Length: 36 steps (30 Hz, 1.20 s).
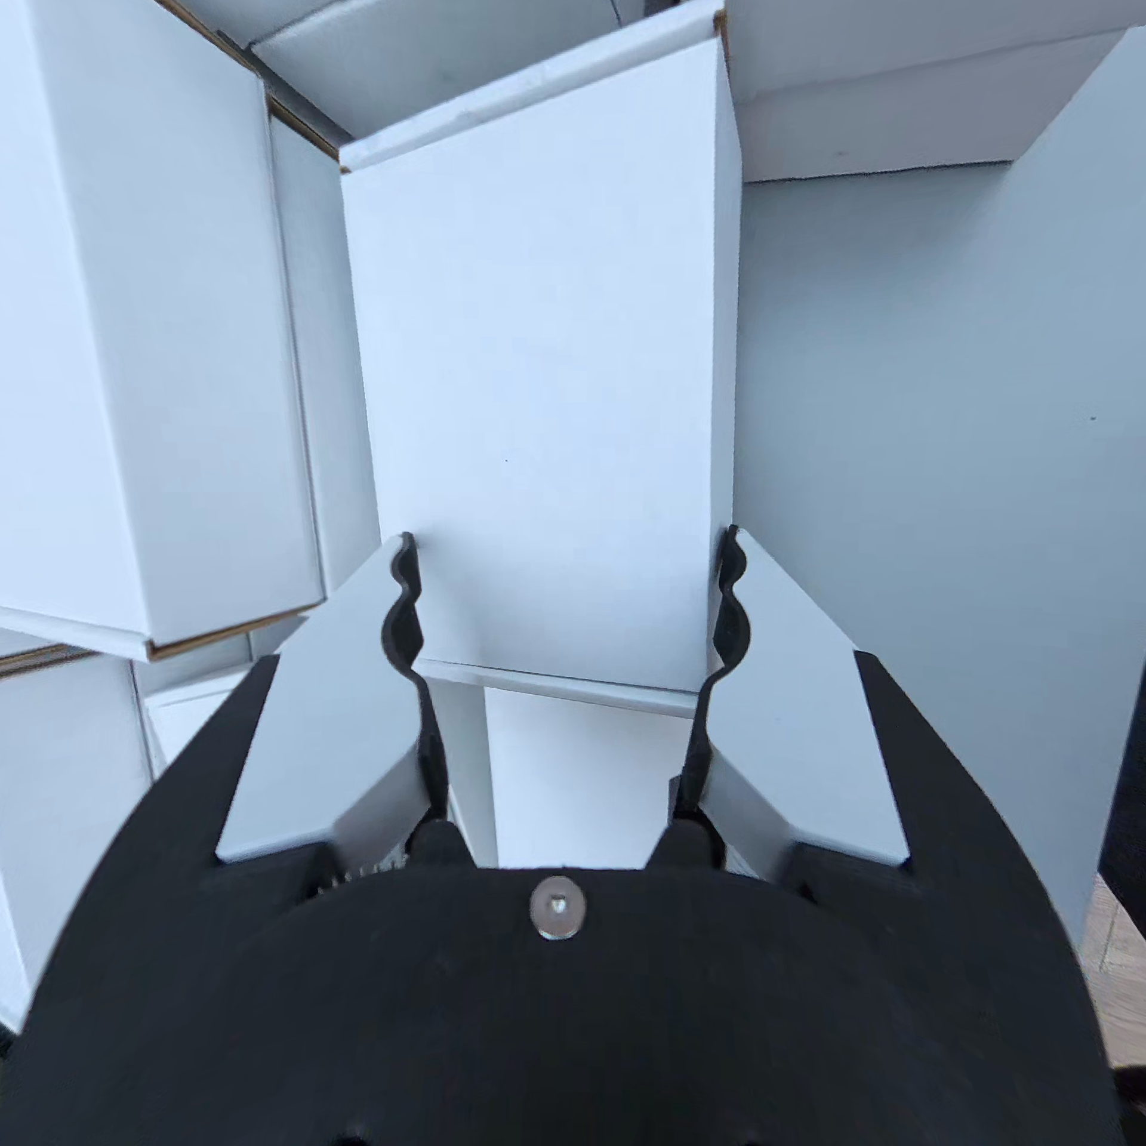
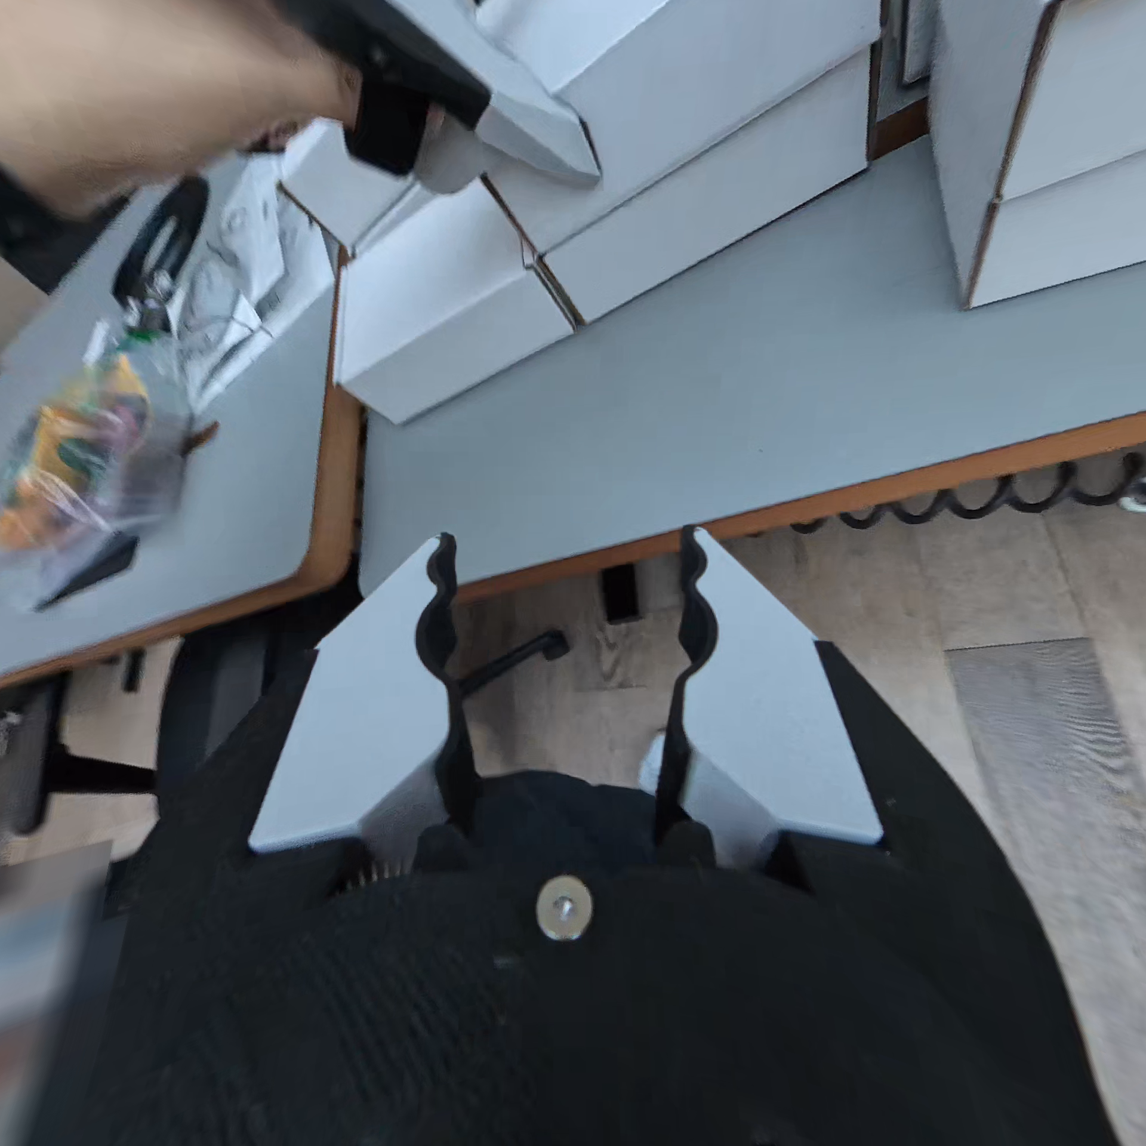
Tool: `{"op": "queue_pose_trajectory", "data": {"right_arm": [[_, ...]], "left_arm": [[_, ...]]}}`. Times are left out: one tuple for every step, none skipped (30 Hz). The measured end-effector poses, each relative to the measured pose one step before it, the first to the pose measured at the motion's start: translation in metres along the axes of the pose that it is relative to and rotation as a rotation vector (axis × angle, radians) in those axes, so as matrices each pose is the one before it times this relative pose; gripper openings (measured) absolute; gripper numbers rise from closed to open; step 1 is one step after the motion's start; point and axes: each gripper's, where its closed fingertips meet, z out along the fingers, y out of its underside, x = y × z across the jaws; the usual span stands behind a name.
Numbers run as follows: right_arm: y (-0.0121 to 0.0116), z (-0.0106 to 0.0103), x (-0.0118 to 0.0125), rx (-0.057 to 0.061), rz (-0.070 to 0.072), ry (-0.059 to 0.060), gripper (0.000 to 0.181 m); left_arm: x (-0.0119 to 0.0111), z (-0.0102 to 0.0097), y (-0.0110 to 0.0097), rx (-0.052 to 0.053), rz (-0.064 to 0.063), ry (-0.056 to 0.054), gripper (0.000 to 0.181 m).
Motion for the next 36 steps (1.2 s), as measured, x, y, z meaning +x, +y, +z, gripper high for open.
{"op": "queue_pose_trajectory", "data": {"right_arm": [[-0.00900,0.01380,-0.00269,0.0279,0.0770,-0.0294,0.073],[-0.01058,0.01365,-0.00230,0.0362,0.0826,-0.0310,0.074],[-0.01089,0.01321,-0.00165,0.0389,0.0825,-0.0285,0.074],[-0.01004,0.01225,0.00027,0.0397,0.0742,-0.0147,0.074],[-0.00909,0.01121,0.00075,0.0446,0.0746,-0.0114,0.074],[-0.00701,0.01011,0.00009,0.0379,0.0688,-0.0136,0.075],[-0.00586,0.00878,0.00019,0.0330,0.0512,-0.0084,0.075],[-0.00527,0.00752,0.00151,0.0331,0.0438,0.0035,0.075],[-0.00508,0.00655,0.00136,0.0304,0.0382,0.0087,0.076],[-0.00501,0.00579,0.00147,0.0265,0.0357,0.0123,0.078],[-0.00517,0.00526,0.00200,0.0272,0.0409,0.0189,0.082],[-0.00567,0.00540,-0.00099,0.0287,0.0413,0.0035,0.086],[-0.00359,0.00568,-0.00158,0.0138,0.0339,0.0035,0.090],[-0.00143,0.00648,-0.00026,0.0016,0.0244,0.0146,0.094],[-0.00040,0.00698,-0.00118,-0.0032,0.0257,0.0079,0.098],[-0.00018,0.00700,-0.00302,-0.0068,0.0214,-0.0041,0.103],[0.00066,0.00656,-0.00125,-0.0123,0.0164,0.0068,0.106],[-0.00013,0.00573,-0.00163,-0.0067,0.0171,0.0016,0.105],[-0.00132,0.00444,-0.00197,0.0004,0.0169,-0.0036,0.100],[-0.00132,0.00295,0.00150,0.0006,0.0080,0.0166,0.094],[0.00127,0.00248,0.00221,-0.0156,-0.0001,0.0134,0.080],[0.00237,0.00151,0.00097,-0.0219,-0.0094,-0.0004,0.063],[0.00016,0.00109,-0.00211,-0.0003,-0.0037,-0.0157,0.060],[0.00114,0.00024,0.00023,-0.0040,0.0041,0.0005,0.060],[0.00144,-0.00016,-0.00003,-0.0082,0.0078,-0.0057,0.060],[0.00128,-0.00073,0.00018,-0.0086,0.0061,-0.0052,0.060],[0.00206,-0.00143,0.00068,-0.0134,0.0026,0.0012,0.060],[0.00196,-0.00213,0.00041,-0.0129,0.0048,0.0021,0.060],[0.00180,-0.00305,-0.00031,-0.0093,0.0068,-0.0037,0.060],[0.00156,-0.00413,-0.00098,-0.0042,0.0102,-0.0074,0.060],[0.00271,-0.00479,-0.00155,-0.0066,0.0122,-0.0104,0.060],[0.00342,-0.00557,-0.00170,-0.0087,0.0074,-0.0113,0.060],[0.00392,-0.00651,-0.00182,-0.0106,0.0006,-0.0113,0.060],[0.00460,-0.00706,-0.00126,-0.0163,-0.0060,-0.0115,0.060],[0.00506,-0.00715,0.00049,-0.0207,-0.0070,-0.0055,0.059],[0.00416,-0.00684,0.00207,-0.0152,-0.0031,-0.0012,0.059]], "left_arm": [[0.00513,-0.00471,0.00352,-0.0049,-0.0067,-0.0051,0.093],[0.00547,-0.00486,0.00257,0.0048,-0.0081,0.0013,0.092],[0.00529,-0.00464,0.00224,0.0111,-0.0168,0.0084,0.089],[0.00415,-0.00440,0.00182,0.0158,-0.0329,0.0165,0.089],[0.00413,-0.00516,0.00120,0.0206,-0.0509,0.0356,0.099],[0.00203,-0.00711,0.00151,0.0208,-0.0604,0.0458,0.105],[-0.00516,-0.00962,0.00193,0.0265,-0.0606,0.0226,0.110],[-0.01339,-0.01174,0.00093,0.0413,-0.0593,-0.0039,0.115],[-0.02041,-0.01226,0.00167,0.0424,-0.0559,-0.0226,0.121],[-0.02707,-0.01090,0.00404,0.0270,-0.0470,-0.0416,0.122],[-0.03133,-0.00756,0.00637,0.0093,-0.0371,-0.0529,0.126],[-0.03038,-0.00288,0.00847,-0.0095,-0.0311,-0.0441,0.130],[-0.02473,0.00159,0.00926,-0.0242,-0.0288,-0.0183,0.135],[-0.01708,0.00486,0.00938,-0.0331,-0.0248,0.0086,0.139],[-0.01196,0.00713,0.00922,-0.0383,-0.0183,0.0159,0.143],[-0.00952,0.00845,0.00851,-0.0387,-0.0080,0.0074,0.147],[-0.00689,0.00919,0.00802,-0.0373,0.0030,0.0039,0.150],[-0.00354,0.00944,0.00768,-0.0380,0.0082,0.0080,0.154],[-0.00067,0.00952,0.00730,-0.0398,0.0119,0.0118,0.158],[-0.00031,0.00916,0.00718,-0.0426,0.0181,0.0027,0.158],[0.00001,0.00907,0.00797,-0.0481,0.0267,-0.0064,0.158],[0.00036,0.00871,0.00873,-0.0544,0.0354,-0.0126,0.157],[0.00017,0.00474,0.00335,-0.0240,0.0475,-0.0168,0.159],[0.00073,0.00022,-0.00227,0.0025,0.0370,-0.0043,0.158],[0.00102,-0.00012,-0.00055,-0.0174,0.0062,0.0135,0.157],[0.00072,-0.00120,-0.00096,-0.0091,-0.0090,0.0240,0.157],[0.00078,-0.00325,-0.00209,0.0065,-0.0197,0.0320,0.155],[0.00164,-0.00447,-0.00210,0.0052,-0.0281,0.0412,0.150],[0.00320,-0.00462,-0.00081,-0.0062,-0.0373,0.0504,0.148],[0.00345,-0.00477,0.00006,-0.0088,-0.0427,0.0465,0.147],[0.00369,-0.00522,0.00084,-0.0044,-0.0373,0.0377,0.147],[0.00387,-0.00565,0.00209,-0.0030,-0.0255,0.0253,0.149],[0.00413,-0.00661,0.00337,-0.0004,-0.0125,0.0123,0.148],[0.00482,-0.00773,0.00438,0.0084,-0.0043,0.0009,0.148],[0.00612,-0.00802,0.00526,0.0171,-0.0021,-0.0091,0.147],[0.00769,-0.00687,0.00703,0.0172,-0.0047,-0.0148,0.147]]}}
